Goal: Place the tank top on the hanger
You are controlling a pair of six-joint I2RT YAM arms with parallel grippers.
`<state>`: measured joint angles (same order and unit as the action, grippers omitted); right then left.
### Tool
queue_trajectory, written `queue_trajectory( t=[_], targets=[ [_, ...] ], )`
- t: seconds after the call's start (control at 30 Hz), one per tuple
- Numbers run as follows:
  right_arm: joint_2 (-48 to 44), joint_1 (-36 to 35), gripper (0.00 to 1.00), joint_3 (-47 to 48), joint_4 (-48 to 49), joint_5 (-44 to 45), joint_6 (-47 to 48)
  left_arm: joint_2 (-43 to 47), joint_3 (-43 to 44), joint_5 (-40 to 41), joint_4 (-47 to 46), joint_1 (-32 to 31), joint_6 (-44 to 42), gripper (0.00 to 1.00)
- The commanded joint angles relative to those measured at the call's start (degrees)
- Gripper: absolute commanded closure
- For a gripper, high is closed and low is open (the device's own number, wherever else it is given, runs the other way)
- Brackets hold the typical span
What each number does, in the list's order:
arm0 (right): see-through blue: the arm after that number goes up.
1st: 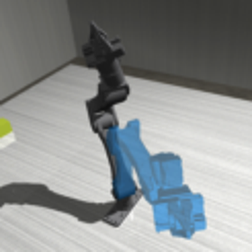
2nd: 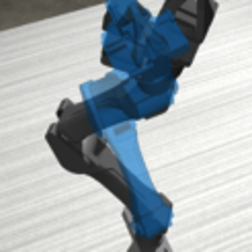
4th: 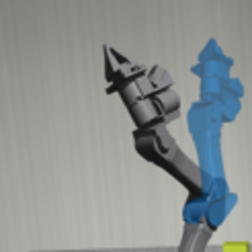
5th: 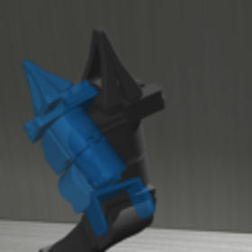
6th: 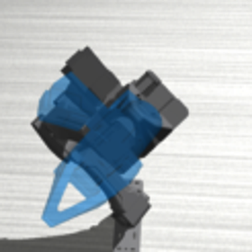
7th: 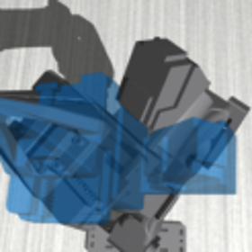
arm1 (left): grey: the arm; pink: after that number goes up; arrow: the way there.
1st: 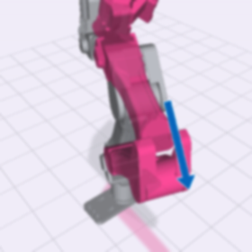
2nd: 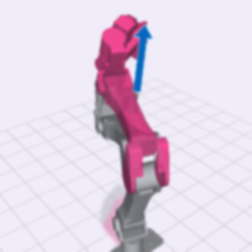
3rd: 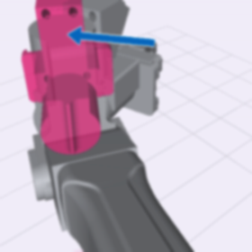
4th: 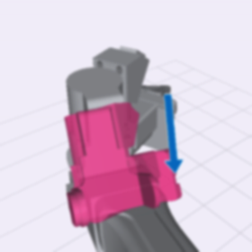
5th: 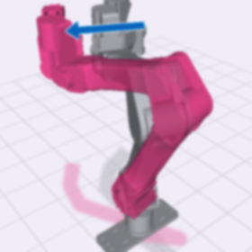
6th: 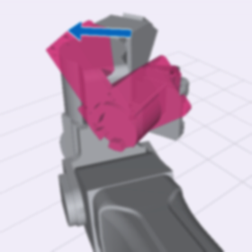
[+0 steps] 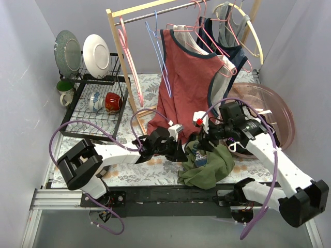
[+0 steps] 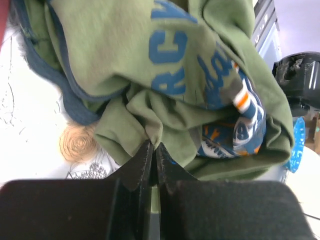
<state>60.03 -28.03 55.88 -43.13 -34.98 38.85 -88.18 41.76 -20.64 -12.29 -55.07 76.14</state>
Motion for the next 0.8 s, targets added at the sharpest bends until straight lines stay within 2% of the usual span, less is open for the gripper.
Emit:
queue_trajectory(
  t=[0.0,0.07,0.23,0.3,0.33,0.37,0.43,0.47,0.57,0.77],
  targets=[
    [2.54,-1.67,0.32,-0.33,6.83,5.0,-10.11,4.85,-2.72,-1.16,-1.5,0.31,0.33,1.0],
    [4.3,-2.37,0.33,-1.73,7.01,9.4,-11.34,6.0,-3.52,-0.8,-1.5,0.4,0.59,1.0],
    [6.58,-4.57,0.36,-5.25,7.19,10.9,-11.69,9.07,-5.63,-0.01,-1.77,0.58,1.03,1.0],
    [7.82,-6.24,0.41,-5.96,6.58,11.07,-11.52,9.78,-5.72,0.25,-1.24,0.49,1.03,1.0],
    [9.3,-6.59,0.46,-5.69,5.96,10.55,-11.17,10.83,-5.72,0.69,-0.54,0.66,0.94,1.0],
    [10.1,-6.77,0.6,-4.56,4.22,9.77,-10.9,11.53,-5.81,0.95,-0.02,0.66,0.85,1.0],
    [11.59,-6.86,0.79,-2.98,2.63,6.96,-10.2,13.03,-5.72,1.74,1.91,0.66,0.33,1.0],
    [11.69,-6.86,0.98,-1.14,1.83,6.42,-10.02,15.12,-5.64,2.7,2.88,0.84,0.15,1.0],
    [9.76,-6.86,0.99,2.2,1.82,6.85,-8.71,20.3,-4.67,5.6,8.24,1.28,-1.43,1.0],
    [5.63,-6.6,0.99,19.6,-0.1,9.41,-6.95,33.14,2.16,13.51,25.54,2.86,-6.08,1.0]
  ],
)
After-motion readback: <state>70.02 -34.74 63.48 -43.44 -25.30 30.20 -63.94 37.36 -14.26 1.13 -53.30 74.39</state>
